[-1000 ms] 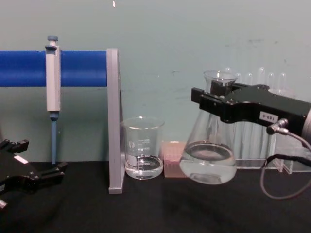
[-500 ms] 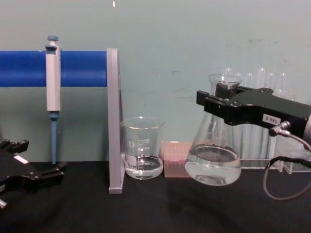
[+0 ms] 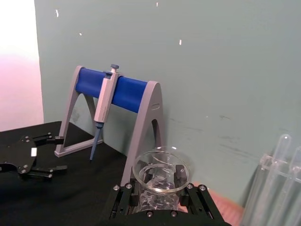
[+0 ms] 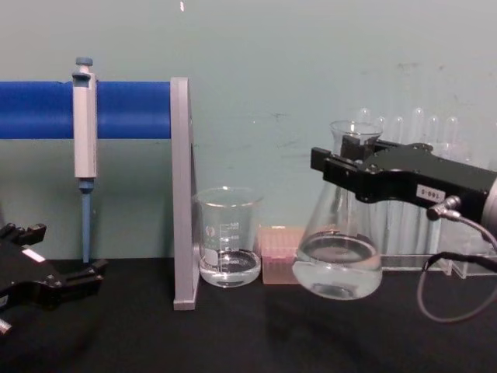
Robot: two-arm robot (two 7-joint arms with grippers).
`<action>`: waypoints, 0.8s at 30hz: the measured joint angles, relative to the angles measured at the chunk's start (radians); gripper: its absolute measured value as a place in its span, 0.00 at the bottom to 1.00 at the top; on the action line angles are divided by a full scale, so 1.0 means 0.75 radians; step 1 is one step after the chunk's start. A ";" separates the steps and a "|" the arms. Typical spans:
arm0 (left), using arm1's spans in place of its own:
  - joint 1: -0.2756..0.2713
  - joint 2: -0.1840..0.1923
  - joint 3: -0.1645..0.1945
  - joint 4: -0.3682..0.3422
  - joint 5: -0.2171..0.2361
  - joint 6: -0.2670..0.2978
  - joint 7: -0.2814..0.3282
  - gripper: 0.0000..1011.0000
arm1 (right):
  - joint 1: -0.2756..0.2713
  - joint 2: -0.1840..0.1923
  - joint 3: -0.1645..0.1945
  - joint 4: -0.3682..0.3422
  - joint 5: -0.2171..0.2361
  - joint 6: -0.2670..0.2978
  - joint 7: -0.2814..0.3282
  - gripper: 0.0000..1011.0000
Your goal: Grasp the erlenmeyer flask with one hand, shake it three times, then place it back.
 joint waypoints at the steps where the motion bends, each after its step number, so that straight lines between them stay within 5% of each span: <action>1: 0.000 0.000 0.000 0.000 0.000 0.000 0.000 0.99 | 0.000 0.000 -0.002 0.000 0.001 0.001 0.003 0.45; 24: 0.000 0.000 0.000 0.000 0.000 0.000 0.000 0.99 | 0.003 0.021 -0.133 -0.046 0.095 0.028 0.171 0.45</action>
